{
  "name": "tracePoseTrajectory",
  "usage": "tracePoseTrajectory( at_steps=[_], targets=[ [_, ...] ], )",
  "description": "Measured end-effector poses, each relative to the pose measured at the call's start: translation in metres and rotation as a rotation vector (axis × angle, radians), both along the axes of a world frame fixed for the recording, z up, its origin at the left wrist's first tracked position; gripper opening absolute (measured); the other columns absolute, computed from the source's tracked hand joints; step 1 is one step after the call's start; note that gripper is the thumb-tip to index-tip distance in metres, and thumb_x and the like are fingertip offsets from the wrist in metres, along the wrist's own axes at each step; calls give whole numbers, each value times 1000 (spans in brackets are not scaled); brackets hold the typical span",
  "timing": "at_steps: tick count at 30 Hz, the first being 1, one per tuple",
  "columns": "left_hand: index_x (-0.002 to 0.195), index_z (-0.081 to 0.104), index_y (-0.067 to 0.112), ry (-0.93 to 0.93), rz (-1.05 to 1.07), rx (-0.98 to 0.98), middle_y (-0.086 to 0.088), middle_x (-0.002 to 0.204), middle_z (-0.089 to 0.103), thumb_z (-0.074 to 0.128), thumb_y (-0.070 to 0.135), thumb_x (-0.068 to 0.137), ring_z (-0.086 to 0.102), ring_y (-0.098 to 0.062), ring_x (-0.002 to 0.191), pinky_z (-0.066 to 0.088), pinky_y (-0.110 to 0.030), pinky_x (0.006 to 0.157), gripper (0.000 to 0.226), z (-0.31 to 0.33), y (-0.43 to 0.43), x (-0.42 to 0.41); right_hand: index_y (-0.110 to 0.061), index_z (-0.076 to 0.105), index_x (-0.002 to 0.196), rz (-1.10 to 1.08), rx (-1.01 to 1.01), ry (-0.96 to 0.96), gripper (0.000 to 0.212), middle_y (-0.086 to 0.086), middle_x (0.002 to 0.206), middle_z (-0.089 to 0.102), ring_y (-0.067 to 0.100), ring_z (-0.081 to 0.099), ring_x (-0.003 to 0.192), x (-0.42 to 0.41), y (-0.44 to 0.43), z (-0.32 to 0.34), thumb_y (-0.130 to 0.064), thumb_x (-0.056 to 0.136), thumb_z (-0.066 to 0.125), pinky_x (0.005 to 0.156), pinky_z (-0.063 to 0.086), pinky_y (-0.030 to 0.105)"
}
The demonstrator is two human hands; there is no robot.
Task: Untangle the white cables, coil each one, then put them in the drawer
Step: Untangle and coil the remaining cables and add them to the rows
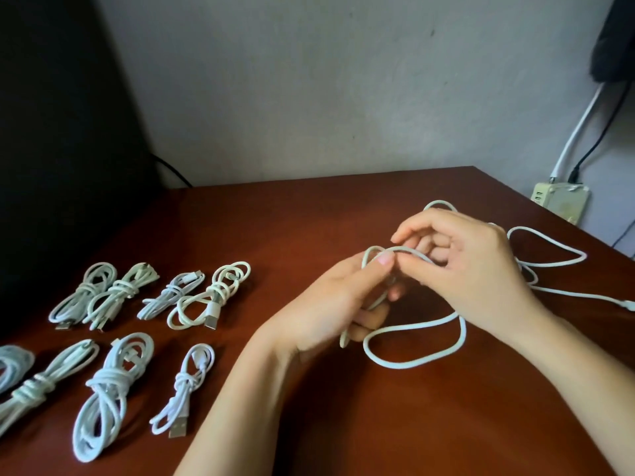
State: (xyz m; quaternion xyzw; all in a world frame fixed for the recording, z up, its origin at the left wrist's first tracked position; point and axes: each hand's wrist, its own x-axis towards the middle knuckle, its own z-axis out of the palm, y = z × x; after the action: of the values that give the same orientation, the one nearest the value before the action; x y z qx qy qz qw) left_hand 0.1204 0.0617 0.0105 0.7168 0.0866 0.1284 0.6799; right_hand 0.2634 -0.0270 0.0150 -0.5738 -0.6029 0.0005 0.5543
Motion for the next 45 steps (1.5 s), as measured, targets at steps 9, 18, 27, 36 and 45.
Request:
tracePoseTrajectory(
  at_steps=[9,18,27,36,45],
  targets=[
    [85,52,10,-242,420,-169,-4,76,55,27,24,105,26,-9,44,24,-15,38,35,3,10,-8,-56,35,132,-98,-441,-253,74,-29,106,50,-3,57,80,-14,-5,-6,-58,65,67,75,45,10],
    [79,49,19,-327,779,-359,2,92,66,28,26,105,42,-6,46,30,-15,41,34,0,25,-8,-33,57,113,-227,-179,-282,39,-16,91,53,4,54,91,-18,-1,-11,-59,89,40,72,41,10],
    [81,51,16,-506,703,-904,-8,112,70,27,32,105,49,-8,52,27,-16,38,37,-3,38,-20,-15,73,68,-200,73,-247,33,-7,51,41,12,41,57,-16,0,-9,-39,85,58,66,36,25],
    [82,50,19,-410,584,-743,-4,98,74,25,37,104,47,-9,58,34,-17,44,38,-3,32,-15,-23,74,73,7,-80,-358,24,-8,55,43,9,43,61,-20,5,-23,-41,81,61,70,37,23],
    [84,51,17,-348,471,-721,-3,83,61,31,41,102,70,-29,90,54,-53,84,36,-6,28,-10,-25,74,76,129,-170,-343,20,-12,57,43,5,41,62,-22,4,-25,-39,82,61,69,34,12]
  ],
)
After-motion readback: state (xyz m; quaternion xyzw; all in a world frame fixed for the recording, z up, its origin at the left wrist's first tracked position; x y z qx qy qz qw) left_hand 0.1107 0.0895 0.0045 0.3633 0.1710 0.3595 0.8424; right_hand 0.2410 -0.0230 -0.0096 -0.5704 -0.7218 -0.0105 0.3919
